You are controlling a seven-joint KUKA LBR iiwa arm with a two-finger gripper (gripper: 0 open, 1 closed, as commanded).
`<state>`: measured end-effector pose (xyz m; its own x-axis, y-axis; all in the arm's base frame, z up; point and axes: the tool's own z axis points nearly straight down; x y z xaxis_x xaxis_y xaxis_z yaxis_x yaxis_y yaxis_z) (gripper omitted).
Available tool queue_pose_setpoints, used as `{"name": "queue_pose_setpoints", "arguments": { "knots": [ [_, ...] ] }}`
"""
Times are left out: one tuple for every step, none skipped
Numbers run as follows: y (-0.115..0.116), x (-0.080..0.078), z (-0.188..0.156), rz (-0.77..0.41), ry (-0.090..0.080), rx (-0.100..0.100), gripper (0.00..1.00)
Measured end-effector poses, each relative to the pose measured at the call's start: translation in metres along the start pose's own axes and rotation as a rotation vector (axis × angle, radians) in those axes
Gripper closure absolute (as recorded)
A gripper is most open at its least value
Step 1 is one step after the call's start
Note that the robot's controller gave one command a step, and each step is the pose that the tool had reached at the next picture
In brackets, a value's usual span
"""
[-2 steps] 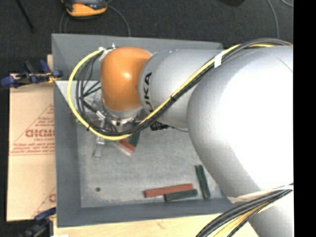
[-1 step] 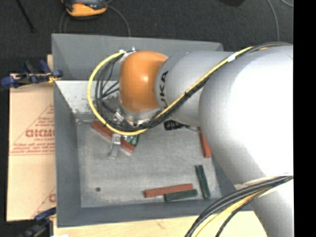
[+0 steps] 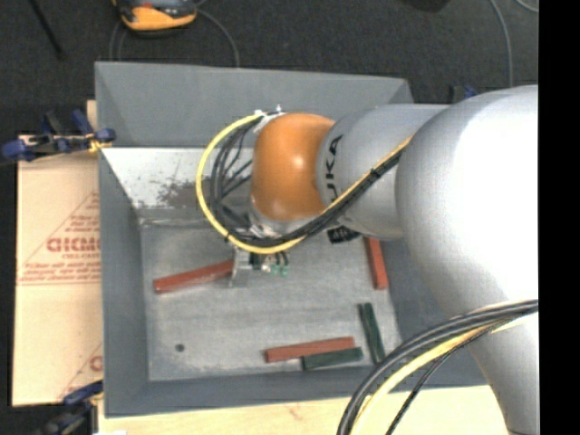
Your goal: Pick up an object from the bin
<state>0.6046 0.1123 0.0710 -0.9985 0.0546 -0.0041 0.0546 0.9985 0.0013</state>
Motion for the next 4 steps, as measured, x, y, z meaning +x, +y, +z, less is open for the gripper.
{"name": "queue_pose_setpoints", "arguments": {
  "knots": [
    [0.000, 0.000, 0.000, 0.001, 0.000, -0.001, 1.00],
    [0.022, 0.005, -0.012, -0.117, 0.004, 0.005, 1.00],
    [0.045, -0.011, -0.053, -0.291, 0.001, -0.001, 1.00],
    [0.051, -0.020, -0.069, -0.138, -0.005, -0.002, 1.00]
  ]
}}
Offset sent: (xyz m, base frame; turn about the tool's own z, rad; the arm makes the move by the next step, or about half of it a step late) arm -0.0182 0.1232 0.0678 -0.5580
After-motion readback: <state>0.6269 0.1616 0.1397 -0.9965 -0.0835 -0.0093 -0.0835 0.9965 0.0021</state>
